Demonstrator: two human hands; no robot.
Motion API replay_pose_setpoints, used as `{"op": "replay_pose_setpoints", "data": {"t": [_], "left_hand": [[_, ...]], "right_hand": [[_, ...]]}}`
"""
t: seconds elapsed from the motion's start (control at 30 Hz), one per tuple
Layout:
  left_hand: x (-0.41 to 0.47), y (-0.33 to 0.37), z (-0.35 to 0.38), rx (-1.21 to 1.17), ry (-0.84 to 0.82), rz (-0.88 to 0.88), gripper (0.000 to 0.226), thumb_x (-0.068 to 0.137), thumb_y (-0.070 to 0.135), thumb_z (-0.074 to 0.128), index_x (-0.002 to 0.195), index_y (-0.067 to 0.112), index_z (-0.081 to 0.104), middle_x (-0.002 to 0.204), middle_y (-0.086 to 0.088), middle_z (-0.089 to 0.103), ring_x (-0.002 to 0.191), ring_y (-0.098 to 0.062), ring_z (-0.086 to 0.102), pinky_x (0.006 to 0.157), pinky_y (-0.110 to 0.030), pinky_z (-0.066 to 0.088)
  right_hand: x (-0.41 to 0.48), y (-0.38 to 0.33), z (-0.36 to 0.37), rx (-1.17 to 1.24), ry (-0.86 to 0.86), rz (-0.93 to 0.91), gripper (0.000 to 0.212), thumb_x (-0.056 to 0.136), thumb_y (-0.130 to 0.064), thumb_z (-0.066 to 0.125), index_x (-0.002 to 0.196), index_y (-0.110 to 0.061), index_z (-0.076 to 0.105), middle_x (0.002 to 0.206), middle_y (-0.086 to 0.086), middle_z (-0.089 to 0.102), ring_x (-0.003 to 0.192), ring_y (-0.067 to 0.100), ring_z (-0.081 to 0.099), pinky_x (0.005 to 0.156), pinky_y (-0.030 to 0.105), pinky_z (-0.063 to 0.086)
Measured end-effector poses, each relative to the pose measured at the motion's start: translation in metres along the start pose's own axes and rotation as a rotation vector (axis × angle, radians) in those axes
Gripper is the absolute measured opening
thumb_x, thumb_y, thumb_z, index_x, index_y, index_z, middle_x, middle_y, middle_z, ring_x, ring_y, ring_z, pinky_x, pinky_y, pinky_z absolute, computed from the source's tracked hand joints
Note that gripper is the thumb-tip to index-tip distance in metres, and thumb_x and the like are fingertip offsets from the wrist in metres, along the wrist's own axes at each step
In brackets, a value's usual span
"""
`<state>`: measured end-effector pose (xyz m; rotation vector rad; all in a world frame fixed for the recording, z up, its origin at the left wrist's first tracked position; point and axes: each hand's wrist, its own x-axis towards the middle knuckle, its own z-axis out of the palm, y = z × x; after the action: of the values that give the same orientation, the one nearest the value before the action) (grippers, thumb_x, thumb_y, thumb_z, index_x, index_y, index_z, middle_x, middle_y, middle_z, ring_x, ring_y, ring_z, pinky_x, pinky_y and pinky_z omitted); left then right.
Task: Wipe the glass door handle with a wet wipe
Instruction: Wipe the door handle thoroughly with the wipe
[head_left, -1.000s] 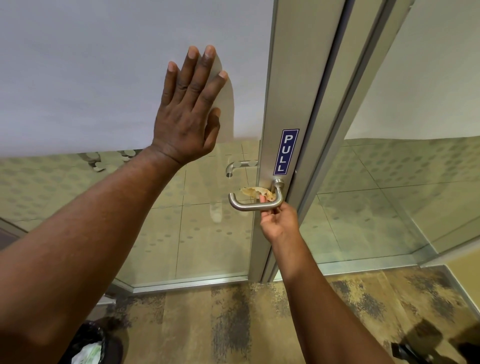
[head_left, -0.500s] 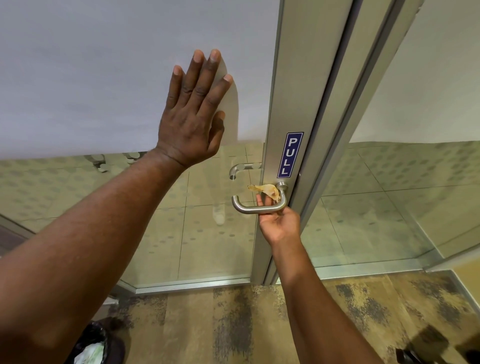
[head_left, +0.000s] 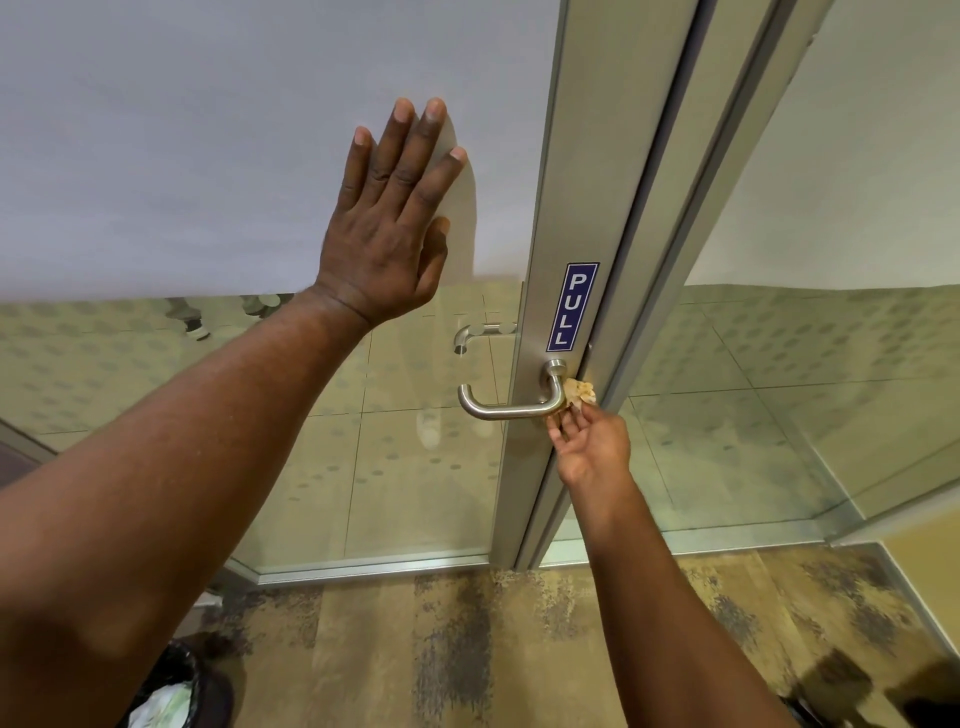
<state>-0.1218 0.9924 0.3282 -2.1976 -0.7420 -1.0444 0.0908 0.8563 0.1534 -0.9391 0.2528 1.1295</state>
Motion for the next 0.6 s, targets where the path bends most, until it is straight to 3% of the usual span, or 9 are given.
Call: {"op": "replay_pose_setpoints", "data": {"t": [0.17, 0.23, 0.3, 0.43, 0.6], "left_hand": [[0.0, 0.002, -0.009, -0.047, -0.059, 0.006, 0.065, 0.101, 0.019, 0.052, 0.16, 0.008, 0.027, 0.165, -0.027, 0.024, 0.153, -0.046, 0.017, 0.127, -0.048, -0.002], [0.0, 0.002, -0.013, -0.08, -0.087, 0.006, 0.065, 0.101, 0.018, 0.051, 0.161, 0.008, 0.027, 0.166, -0.026, 0.023, 0.154, -0.046, 0.016, 0.127, -0.05, 0.0], [0.0, 0.004, -0.022, -0.119, -0.114, -0.003, 0.064, 0.102, 0.016, 0.051, 0.161, 0.008, 0.028, 0.168, -0.025, 0.02, 0.155, -0.044, 0.014, 0.127, -0.049, -0.001], [-0.001, 0.014, -0.041, -0.236, -0.159, -0.065, 0.059, 0.102, 0.012, 0.05, 0.159, 0.008, 0.034, 0.17, -0.02, 0.017, 0.158, -0.038, 0.012, 0.13, -0.049, 0.004], [-0.062, 0.062, -0.063, -0.445, -0.201, -0.388, 0.047, 0.099, 0.011, 0.05, 0.146, 0.014, 0.05, 0.17, -0.007, 0.023, 0.158, -0.021, 0.018, 0.129, -0.049, 0.014]], "right_hand": [[-0.02, -0.013, 0.015, -0.222, -0.004, -0.226, 0.026, 0.097, -0.007, 0.062, 0.122, -0.01, 0.066, 0.097, 0.003, 0.075, 0.088, 0.012, 0.071, 0.086, 0.03, 0.054], [-0.031, -0.017, 0.021, -0.333, -0.072, -0.297, 0.02, 0.095, -0.008, 0.064, 0.114, -0.013, 0.067, 0.096, 0.002, 0.075, 0.086, 0.012, 0.07, 0.075, 0.024, 0.051], [-0.043, -0.019, 0.023, -0.434, -0.153, -0.356, 0.018, 0.091, -0.006, 0.068, 0.107, -0.012, 0.071, 0.098, 0.005, 0.078, 0.09, 0.014, 0.072, 0.076, 0.022, 0.052], [-0.072, -0.013, 0.008, -0.433, -0.174, -0.38, 0.015, 0.092, -0.004, 0.064, 0.103, -0.011, 0.072, 0.105, 0.013, 0.078, 0.096, 0.023, 0.073, 0.088, 0.031, 0.055], [-0.113, 0.016, -0.039, -0.328, -0.168, -0.186, 0.022, 0.101, -0.006, 0.051, 0.118, -0.004, 0.065, 0.108, 0.016, 0.077, 0.099, 0.028, 0.075, 0.093, 0.043, 0.056]]}}
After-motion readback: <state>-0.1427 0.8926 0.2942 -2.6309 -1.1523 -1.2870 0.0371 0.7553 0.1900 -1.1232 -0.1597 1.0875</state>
